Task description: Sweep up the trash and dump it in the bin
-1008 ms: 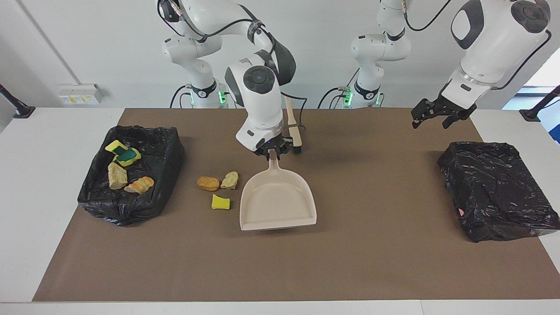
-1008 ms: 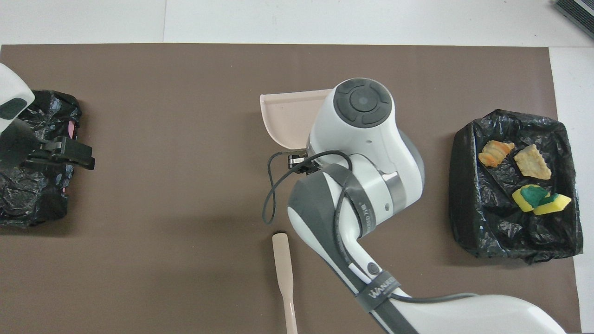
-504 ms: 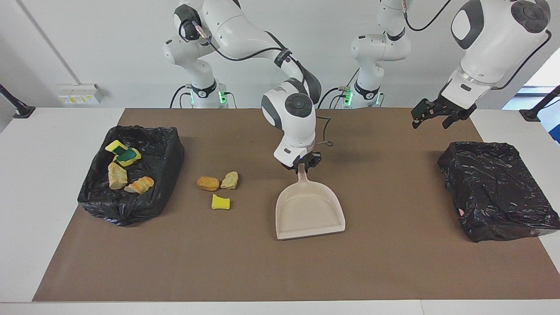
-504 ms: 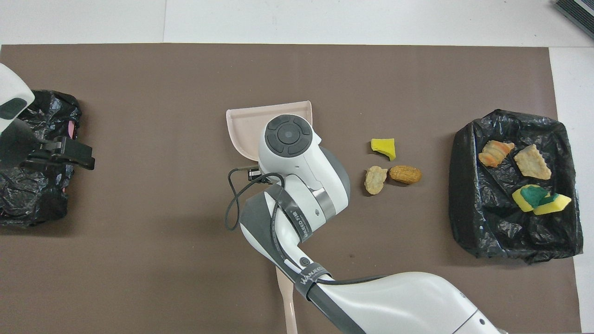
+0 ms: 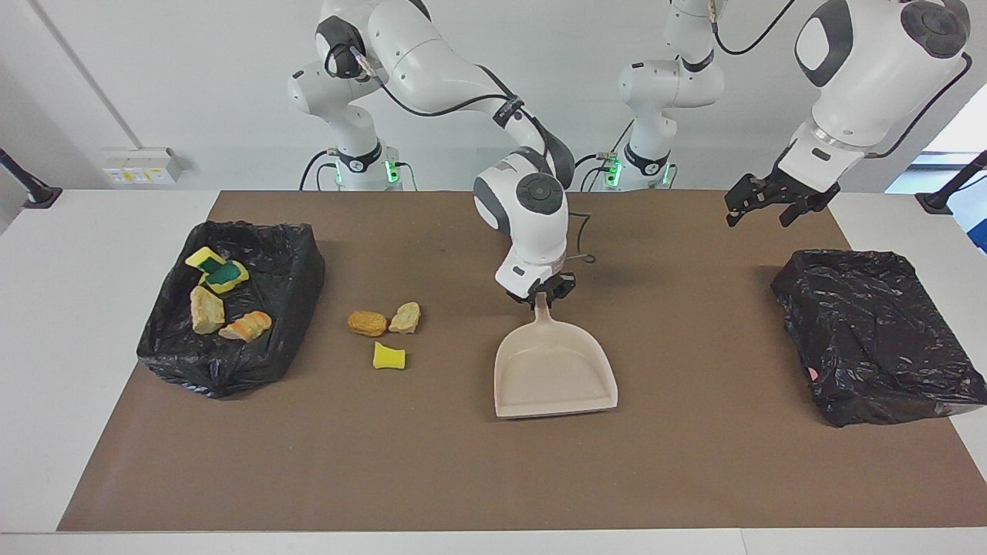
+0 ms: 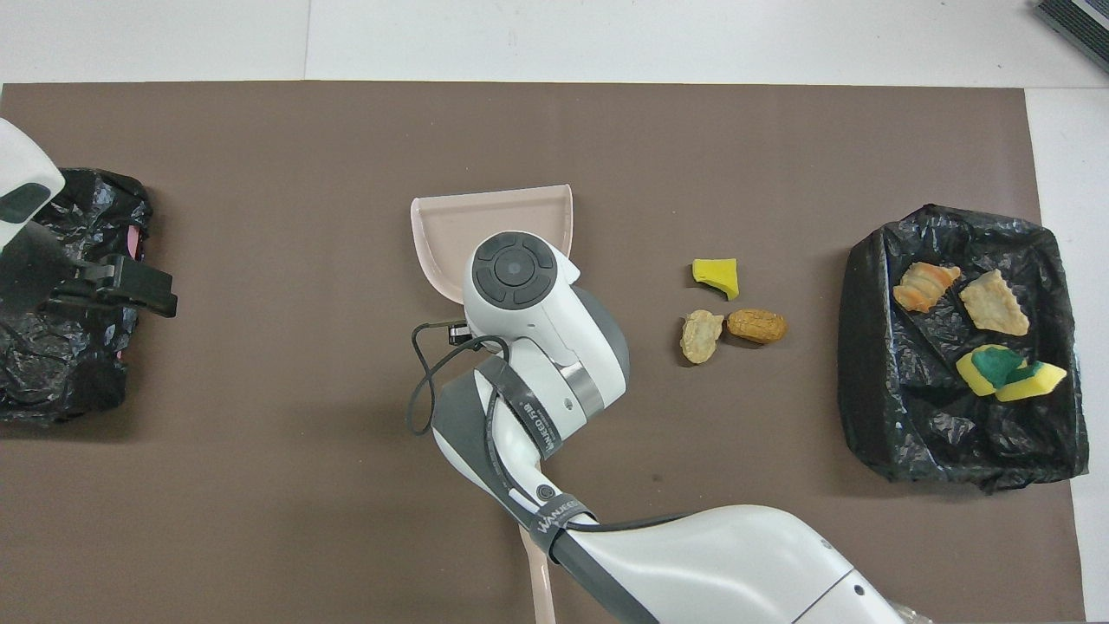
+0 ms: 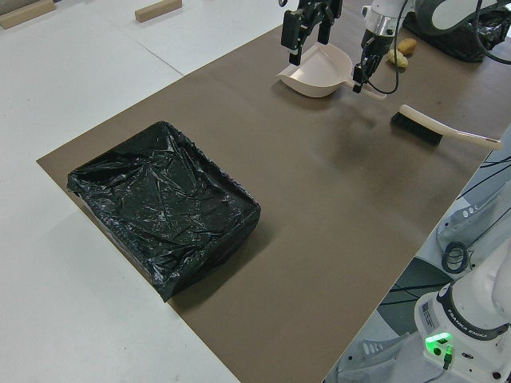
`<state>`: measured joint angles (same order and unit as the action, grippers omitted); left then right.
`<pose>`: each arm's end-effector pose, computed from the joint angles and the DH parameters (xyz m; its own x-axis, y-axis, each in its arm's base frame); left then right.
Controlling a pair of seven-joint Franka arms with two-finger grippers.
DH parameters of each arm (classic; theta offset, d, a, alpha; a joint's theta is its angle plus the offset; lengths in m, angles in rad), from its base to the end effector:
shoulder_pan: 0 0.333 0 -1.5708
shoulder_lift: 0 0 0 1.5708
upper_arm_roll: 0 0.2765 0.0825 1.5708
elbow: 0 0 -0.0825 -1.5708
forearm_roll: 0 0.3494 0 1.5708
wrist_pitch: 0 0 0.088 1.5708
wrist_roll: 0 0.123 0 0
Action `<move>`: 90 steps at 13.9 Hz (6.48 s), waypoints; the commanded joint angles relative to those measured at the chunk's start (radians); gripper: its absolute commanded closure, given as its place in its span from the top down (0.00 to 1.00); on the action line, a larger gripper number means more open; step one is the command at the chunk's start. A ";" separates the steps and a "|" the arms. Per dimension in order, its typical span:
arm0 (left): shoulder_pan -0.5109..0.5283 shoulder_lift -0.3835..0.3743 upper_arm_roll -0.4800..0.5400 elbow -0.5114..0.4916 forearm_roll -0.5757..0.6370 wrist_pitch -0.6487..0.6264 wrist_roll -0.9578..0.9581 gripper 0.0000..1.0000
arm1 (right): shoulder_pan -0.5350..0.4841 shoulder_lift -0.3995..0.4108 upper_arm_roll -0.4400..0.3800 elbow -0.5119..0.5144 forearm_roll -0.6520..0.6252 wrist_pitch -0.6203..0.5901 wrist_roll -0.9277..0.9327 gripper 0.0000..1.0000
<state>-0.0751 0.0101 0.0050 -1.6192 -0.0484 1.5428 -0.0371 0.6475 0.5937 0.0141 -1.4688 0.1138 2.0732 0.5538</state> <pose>0.5143 -0.0422 0.5406 0.9955 -0.0341 -0.0881 -0.0302 -0.9985 0.0450 0.5167 0.4100 0.3022 0.9973 0.0534 -0.0503 0.0484 -0.9942 -0.0958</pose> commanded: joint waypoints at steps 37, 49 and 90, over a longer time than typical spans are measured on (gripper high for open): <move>-0.302 0.326 -0.019 0.042 -0.021 0.378 -0.223 1.00 | 0.334 -0.773 0.003 -1.087 0.351 0.303 0.057 0.59; -0.523 0.416 -0.020 -0.025 -0.041 0.438 -0.334 1.00 | 0.239 -0.813 -0.009 -0.981 0.295 0.081 0.095 0.00; -0.523 0.177 -0.013 -0.311 0.237 0.453 0.844 0.00 | -0.391 -0.698 -0.003 -0.734 -0.246 -0.257 -0.282 0.00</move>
<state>-0.5876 0.2204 -0.0180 -1.8837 0.1766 1.9581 0.8016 0.2845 -0.0547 0.0028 -2.1176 -0.0886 1.7688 0.3220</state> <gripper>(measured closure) 0.674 0.736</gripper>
